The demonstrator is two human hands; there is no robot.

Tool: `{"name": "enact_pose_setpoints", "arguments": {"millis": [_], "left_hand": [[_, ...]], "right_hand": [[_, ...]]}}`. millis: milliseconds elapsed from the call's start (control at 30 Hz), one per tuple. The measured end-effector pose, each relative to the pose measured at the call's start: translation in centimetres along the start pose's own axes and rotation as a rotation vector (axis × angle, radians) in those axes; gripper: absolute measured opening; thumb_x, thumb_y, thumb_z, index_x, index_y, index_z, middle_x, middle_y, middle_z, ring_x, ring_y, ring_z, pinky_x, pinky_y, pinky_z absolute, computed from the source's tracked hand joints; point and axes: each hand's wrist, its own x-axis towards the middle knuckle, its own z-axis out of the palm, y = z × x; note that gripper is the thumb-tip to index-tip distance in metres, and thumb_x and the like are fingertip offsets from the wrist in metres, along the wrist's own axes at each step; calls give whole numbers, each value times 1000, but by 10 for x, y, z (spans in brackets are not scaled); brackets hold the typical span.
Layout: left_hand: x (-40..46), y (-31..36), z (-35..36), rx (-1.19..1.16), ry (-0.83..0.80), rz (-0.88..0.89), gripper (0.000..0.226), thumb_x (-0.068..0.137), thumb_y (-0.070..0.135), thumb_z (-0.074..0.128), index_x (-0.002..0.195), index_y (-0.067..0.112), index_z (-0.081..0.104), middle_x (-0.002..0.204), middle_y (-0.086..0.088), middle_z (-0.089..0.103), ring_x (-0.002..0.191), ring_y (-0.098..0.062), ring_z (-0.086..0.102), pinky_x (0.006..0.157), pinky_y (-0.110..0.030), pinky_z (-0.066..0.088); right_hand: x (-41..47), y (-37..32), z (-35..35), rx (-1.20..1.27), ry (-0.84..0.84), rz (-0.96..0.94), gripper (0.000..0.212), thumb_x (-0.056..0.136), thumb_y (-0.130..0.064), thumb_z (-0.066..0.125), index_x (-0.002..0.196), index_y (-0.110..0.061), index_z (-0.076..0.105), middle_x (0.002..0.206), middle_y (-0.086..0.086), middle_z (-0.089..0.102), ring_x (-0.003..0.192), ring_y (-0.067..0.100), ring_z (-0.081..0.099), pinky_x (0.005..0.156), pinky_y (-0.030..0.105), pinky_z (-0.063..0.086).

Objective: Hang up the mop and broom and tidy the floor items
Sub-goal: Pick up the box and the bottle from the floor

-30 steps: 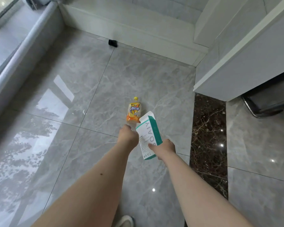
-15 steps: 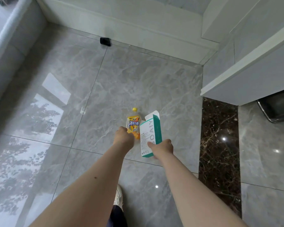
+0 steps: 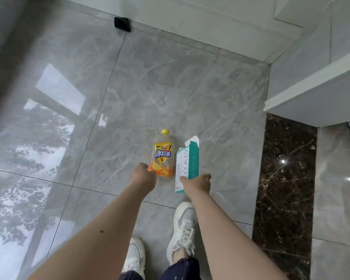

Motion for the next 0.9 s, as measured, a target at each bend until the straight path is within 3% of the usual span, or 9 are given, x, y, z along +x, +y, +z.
{"name": "enact_pose_setpoints", "arguments": {"millis": [333, 467, 700, 900], "left_hand": [[52, 28, 43, -27, -21, -70, 46, 93, 20, 49, 136, 4, 43, 132, -16, 55, 119, -33, 55, 97, -36, 46], [77, 34, 58, -63, -5, -100, 46, 89, 19, 51, 132, 3, 44, 127, -20, 56, 116, -36, 56, 99, -43, 48], [122, 26, 83, 5, 86, -143, 69, 88, 39, 58, 141, 2, 34, 143, -19, 41, 133, -34, 40, 111, -41, 33], [143, 18, 100, -170, 43, -194, 80, 65, 43, 81, 126, 6, 44, 124, -14, 53, 117, -31, 53, 98, -45, 48]], "right_hand": [[55, -11, 11, -30, -54, 38, 51, 83, -15, 68, 118, -7, 32, 138, 18, 50, 118, 35, 59, 90, 37, 54], [77, -15, 17, -37, -94, 64, 53, 83, -15, 69, 120, -8, 31, 138, 18, 50, 119, 33, 59, 87, 34, 55], [104, -6, 31, -45, -117, 69, 54, 84, -15, 70, 120, -9, 30, 140, 17, 48, 121, 32, 58, 88, 34, 55], [121, -6, 47, -86, -163, 42, 54, 85, -18, 68, 123, -12, 30, 142, 15, 47, 123, 30, 57, 92, 35, 55]]}}
